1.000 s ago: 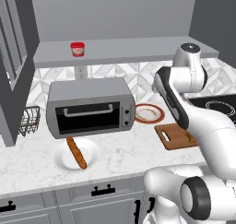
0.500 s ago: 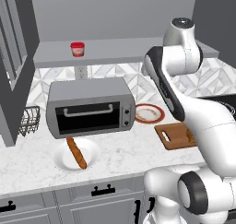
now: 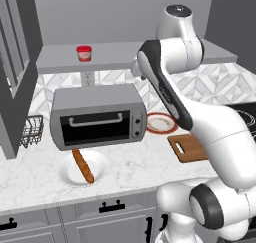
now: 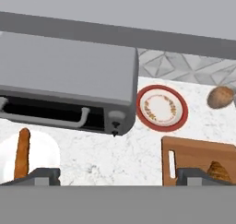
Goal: From the different types of pastries on the counter, select a croissant and place it on the cutting board. Then retrieve a jar of jam from the cabinet and place it alongside the croissant on the cutting board.
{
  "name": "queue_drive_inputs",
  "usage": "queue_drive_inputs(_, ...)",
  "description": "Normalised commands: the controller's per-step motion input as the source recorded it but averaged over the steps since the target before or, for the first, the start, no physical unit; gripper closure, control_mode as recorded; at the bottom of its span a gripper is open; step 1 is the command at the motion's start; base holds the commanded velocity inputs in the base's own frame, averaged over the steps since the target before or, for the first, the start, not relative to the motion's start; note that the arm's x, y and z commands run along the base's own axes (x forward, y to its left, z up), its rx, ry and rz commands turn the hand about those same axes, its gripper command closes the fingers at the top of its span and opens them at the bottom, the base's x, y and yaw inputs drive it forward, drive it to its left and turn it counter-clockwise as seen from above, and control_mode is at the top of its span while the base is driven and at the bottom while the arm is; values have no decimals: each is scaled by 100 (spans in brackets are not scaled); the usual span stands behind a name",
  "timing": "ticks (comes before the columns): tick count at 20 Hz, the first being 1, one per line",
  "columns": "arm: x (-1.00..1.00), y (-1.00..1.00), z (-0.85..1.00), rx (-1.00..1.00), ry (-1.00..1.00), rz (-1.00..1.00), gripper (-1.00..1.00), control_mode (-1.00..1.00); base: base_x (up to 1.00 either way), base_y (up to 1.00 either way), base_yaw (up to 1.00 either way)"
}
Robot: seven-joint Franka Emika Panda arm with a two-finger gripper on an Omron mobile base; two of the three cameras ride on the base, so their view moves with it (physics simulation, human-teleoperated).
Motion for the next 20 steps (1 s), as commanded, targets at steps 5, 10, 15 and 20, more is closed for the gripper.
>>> queue_drive_inputs(5,0,77,33,-1,-26,15,-100,-100,0,0,0)
queue_drive_inputs(10,2,49,17,-2,-19,7,-100,-100,0,0,0)
queue_drive_inputs(15,48,19,16,4,-8,0,-100,-100,0,0,0)
queue_drive_inputs(20,54,42,37,5,-14,0,-100,-100,0,0,0)
